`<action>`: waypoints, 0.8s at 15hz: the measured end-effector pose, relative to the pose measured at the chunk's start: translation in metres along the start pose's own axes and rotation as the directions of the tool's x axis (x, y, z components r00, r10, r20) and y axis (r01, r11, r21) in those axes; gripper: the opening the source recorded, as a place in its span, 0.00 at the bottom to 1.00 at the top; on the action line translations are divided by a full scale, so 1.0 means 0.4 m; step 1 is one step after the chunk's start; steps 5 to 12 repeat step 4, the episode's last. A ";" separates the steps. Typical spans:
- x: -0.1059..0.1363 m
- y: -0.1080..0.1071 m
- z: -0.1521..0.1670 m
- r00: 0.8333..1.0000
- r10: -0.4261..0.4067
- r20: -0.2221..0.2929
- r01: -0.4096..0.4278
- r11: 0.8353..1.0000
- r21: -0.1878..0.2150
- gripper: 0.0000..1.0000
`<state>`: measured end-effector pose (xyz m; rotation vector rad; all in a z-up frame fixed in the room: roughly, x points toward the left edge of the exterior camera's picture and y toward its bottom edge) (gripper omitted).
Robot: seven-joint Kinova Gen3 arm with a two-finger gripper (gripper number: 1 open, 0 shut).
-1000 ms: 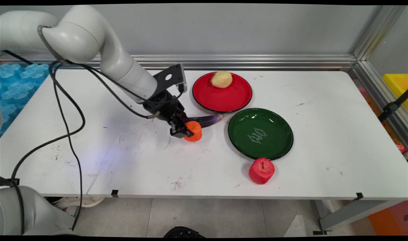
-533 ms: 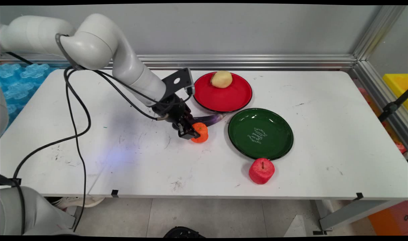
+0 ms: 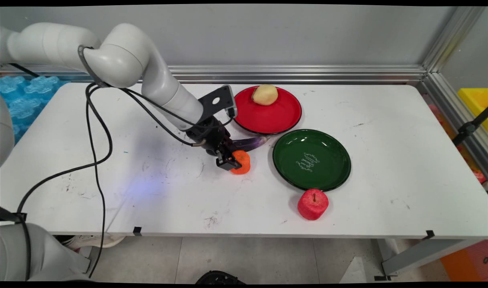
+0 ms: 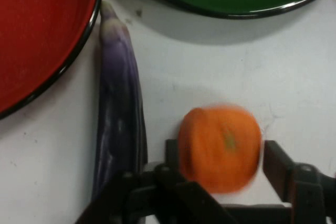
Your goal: Place the picked object on the table
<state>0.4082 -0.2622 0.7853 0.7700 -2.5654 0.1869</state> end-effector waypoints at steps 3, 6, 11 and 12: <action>0.004 -0.006 0.010 1.000 -0.004 0.000 0.004 1.000 0.002 1.00; 0.007 -0.009 0.012 1.000 -0.004 -0.001 0.004 1.000 0.003 1.00; 0.007 -0.009 0.012 1.000 -0.004 -0.001 0.004 1.000 0.003 1.00; 0.007 -0.009 0.012 1.000 -0.004 -0.001 0.004 1.000 0.003 1.00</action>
